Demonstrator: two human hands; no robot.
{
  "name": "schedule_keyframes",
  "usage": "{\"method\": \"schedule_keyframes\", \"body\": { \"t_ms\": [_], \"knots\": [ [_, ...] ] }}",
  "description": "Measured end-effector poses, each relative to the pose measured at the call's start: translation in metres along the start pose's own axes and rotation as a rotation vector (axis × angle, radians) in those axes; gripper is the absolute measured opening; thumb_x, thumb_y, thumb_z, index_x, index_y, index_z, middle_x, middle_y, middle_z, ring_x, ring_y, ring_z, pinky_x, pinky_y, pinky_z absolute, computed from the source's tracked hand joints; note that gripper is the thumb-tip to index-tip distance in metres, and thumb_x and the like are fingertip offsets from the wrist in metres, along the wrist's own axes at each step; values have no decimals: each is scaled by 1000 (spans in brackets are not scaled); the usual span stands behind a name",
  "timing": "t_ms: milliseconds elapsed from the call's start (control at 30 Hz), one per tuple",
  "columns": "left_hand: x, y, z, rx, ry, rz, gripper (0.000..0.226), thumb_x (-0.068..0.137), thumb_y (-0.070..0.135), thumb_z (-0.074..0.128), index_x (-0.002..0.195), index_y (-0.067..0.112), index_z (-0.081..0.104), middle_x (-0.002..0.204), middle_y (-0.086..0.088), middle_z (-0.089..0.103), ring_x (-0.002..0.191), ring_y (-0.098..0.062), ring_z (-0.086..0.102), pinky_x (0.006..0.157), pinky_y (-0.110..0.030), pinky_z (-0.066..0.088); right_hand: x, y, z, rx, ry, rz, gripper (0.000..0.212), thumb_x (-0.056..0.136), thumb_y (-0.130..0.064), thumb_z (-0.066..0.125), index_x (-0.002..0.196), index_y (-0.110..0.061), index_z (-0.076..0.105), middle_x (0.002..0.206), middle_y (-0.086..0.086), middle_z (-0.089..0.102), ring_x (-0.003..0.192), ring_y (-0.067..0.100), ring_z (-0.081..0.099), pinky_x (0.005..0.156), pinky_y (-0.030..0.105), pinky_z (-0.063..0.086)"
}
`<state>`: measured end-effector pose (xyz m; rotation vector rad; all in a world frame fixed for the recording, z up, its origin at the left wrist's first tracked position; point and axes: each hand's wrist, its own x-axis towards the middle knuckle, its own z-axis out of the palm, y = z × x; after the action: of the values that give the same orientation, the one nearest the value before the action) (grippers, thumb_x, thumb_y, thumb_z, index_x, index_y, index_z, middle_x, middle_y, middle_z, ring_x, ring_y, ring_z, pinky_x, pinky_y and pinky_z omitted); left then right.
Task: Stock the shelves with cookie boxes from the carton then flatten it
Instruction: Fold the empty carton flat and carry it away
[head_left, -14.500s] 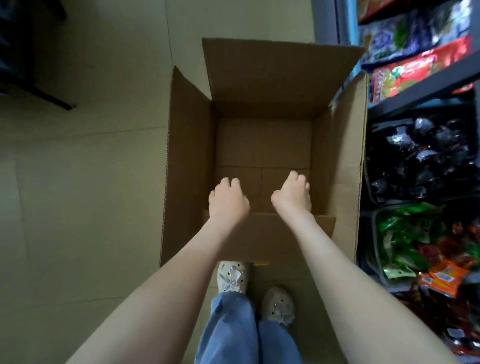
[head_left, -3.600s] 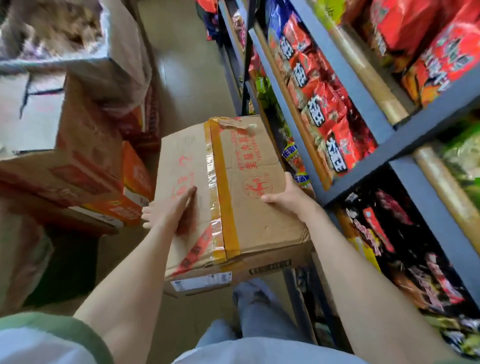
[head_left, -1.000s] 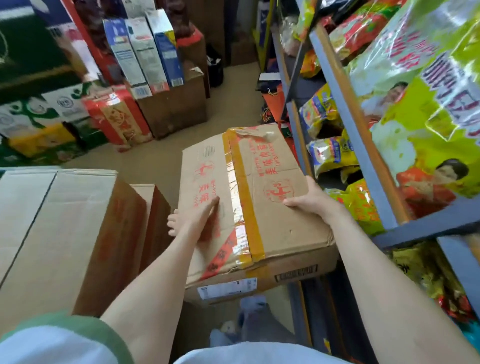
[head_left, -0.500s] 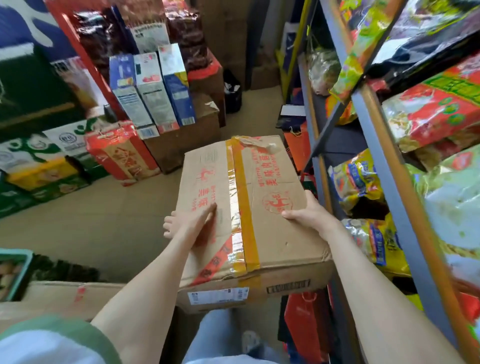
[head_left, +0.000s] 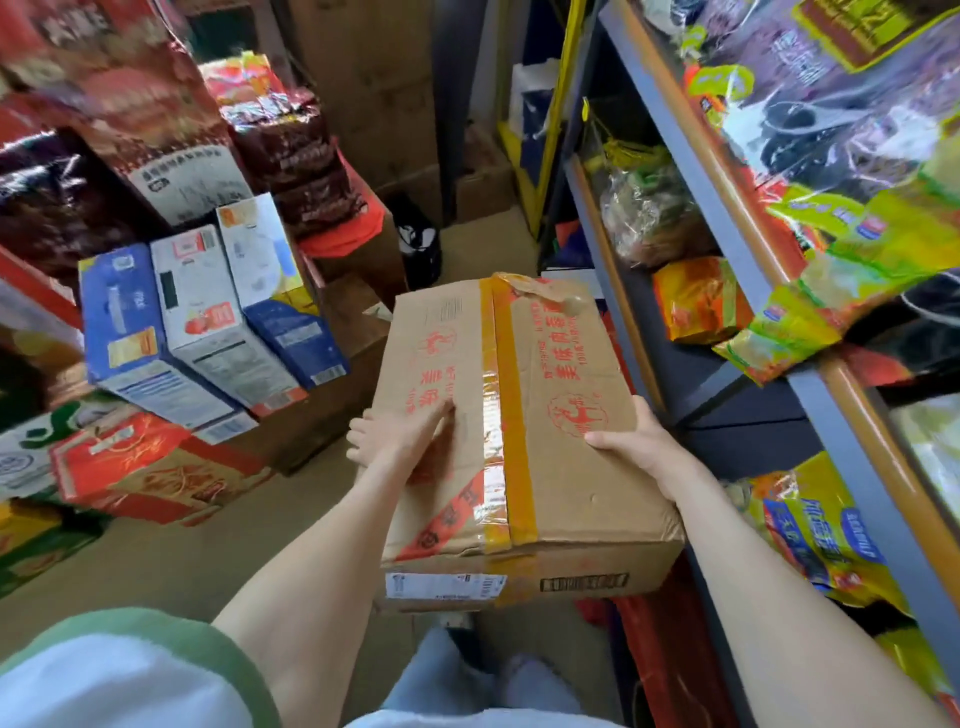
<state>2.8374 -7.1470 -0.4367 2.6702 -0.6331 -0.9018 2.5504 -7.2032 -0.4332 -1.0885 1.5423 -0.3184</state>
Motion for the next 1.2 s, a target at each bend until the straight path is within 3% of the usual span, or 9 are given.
{"method": "schedule_keyframes", "body": {
  "t_ms": [300,467,633,733,833,933,1033,1200],
  "knots": [
    [132,141,-9,5,23,45,124,52,91,52,138,4,30,140,-18,35,130,-33,33,108,-48,26,145,-121,-12,46,5,-28,82,67,-43,80,133,-32,33,126,-2,51,114,20,50,101,51,41],
    [221,232,-11,-20,56,-5,124,52,89,55,137,2,32,139,-18,36,130,-33,34,107,-45,26,249,-194,-19,32,-14,11,112,48,-59,81,141,-35,25,132,-2,49,118,22,49,102,51,40],
    [306,314,-6,-41,100,-31,119,52,87,57,133,2,38,134,-18,41,126,-33,38,105,-45,29,346,-262,-24,31,5,3,70,80,-39,73,136,-33,30,126,0,52,112,21,51,99,50,41],
    [361,364,5,-57,125,-32,108,59,81,59,131,1,40,133,-18,43,126,-33,39,103,-44,29,408,-293,-26,53,61,16,76,83,-35,71,142,-32,24,126,0,49,113,23,49,97,46,42],
    [417,411,22,-47,131,-6,96,68,73,57,129,1,42,131,-18,44,125,-34,38,102,-46,28,467,-313,-28,65,139,82,85,80,-39,73,146,-29,21,133,2,50,116,27,52,99,49,43],
    [464,451,40,-36,154,32,86,71,67,57,123,0,45,125,-18,46,120,-35,40,101,-46,28,524,-324,-27,69,168,117,71,82,-36,71,141,-28,31,126,1,56,110,25,55,99,50,44],
    [503,475,59,-7,174,33,80,72,64,57,120,0,46,121,-18,48,117,-36,42,100,-46,30,579,-327,-22,42,152,141,71,83,-39,70,140,-31,30,126,-1,55,112,24,54,100,50,43],
    [550,480,102,2,216,-34,83,70,63,52,124,1,44,121,-19,48,115,-36,42,100,-46,30,654,-317,-10,24,126,136,69,87,-31,67,143,-29,26,123,-2,51,108,20,50,90,38,41]
  ]
}}
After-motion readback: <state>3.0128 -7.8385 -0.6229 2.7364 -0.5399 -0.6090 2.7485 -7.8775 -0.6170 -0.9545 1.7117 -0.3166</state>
